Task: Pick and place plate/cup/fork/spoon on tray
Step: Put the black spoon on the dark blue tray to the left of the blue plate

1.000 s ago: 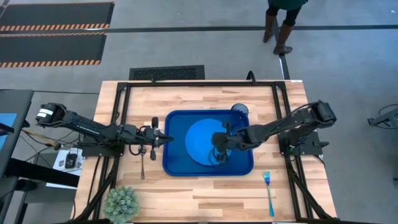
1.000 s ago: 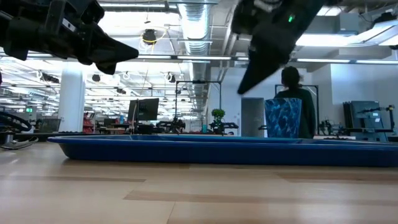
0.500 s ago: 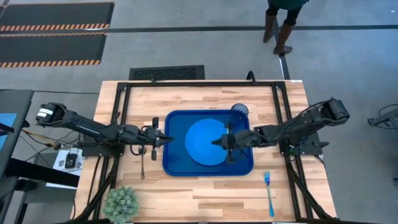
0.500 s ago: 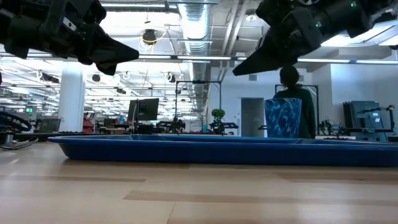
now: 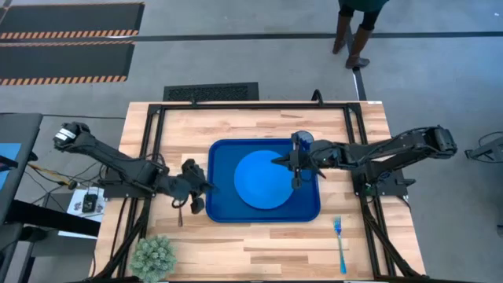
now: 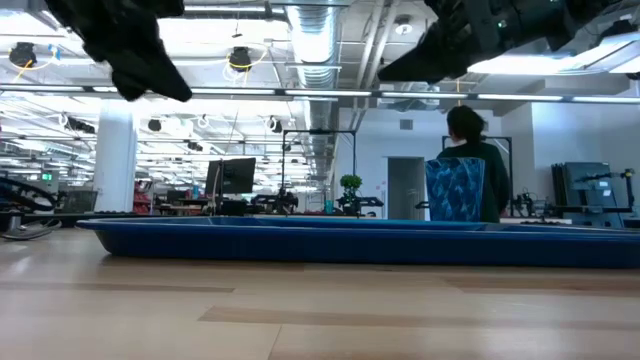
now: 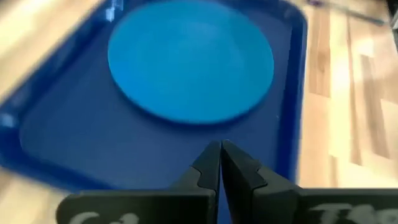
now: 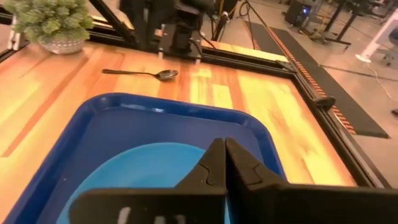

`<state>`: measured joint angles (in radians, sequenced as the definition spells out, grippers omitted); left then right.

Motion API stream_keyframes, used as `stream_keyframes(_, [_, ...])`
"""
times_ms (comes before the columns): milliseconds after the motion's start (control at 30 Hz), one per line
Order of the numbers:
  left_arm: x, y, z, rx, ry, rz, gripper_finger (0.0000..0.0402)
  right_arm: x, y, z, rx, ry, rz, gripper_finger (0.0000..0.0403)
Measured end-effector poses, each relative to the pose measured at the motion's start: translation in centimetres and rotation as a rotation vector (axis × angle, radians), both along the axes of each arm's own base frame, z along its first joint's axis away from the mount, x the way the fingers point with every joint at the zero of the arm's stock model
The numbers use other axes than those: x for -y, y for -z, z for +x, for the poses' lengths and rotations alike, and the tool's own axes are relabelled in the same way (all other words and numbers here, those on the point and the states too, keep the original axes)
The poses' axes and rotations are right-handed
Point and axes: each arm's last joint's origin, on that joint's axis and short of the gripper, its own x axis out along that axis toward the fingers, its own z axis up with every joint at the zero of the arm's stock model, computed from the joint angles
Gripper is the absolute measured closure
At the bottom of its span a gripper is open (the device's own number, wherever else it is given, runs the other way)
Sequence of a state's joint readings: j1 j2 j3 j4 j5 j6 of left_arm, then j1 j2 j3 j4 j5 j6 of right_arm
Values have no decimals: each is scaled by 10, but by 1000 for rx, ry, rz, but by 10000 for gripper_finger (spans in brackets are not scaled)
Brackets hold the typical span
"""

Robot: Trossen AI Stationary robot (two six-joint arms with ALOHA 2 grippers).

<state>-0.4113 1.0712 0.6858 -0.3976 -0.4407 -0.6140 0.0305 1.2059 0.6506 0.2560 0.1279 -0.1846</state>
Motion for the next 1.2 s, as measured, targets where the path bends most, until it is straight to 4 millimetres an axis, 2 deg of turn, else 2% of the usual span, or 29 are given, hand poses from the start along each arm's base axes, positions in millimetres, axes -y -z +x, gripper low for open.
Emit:
stream_keyframes(233, [27, -16, 1, -342, -208, -188, 401, -3, -1, 0, 6, -5, 33, 393])
stream_keyframes(400, [41, -13, -5, -582, -350, -304, 401, -16, 0, -1, 3, -49, 51, 396])
stream_keyframes(533, [44, -6, -15, -625, -338, -320, 401, -28, -1, -2, 4, -90, 50, 391])
stream_keyframes(667, [29, 10, -36, -606, -443, -370, 401, -36, -1, -4, 5, -100, 38, 390])
stream_keyframes(867, [15, 42, -57, -515, -624, -556, 394, -41, -1, -5, 5, -96, 26, 394])
stream_keyframes(967, [12, 54, -62, -516, -676, -573, 366, -40, -1, -4, 6, -91, 25, 391])
stream_keyframes(1200, [7, 72, -68, -563, -768, -578, 269, -37, -1, -4, 5, -78, 25, 391])
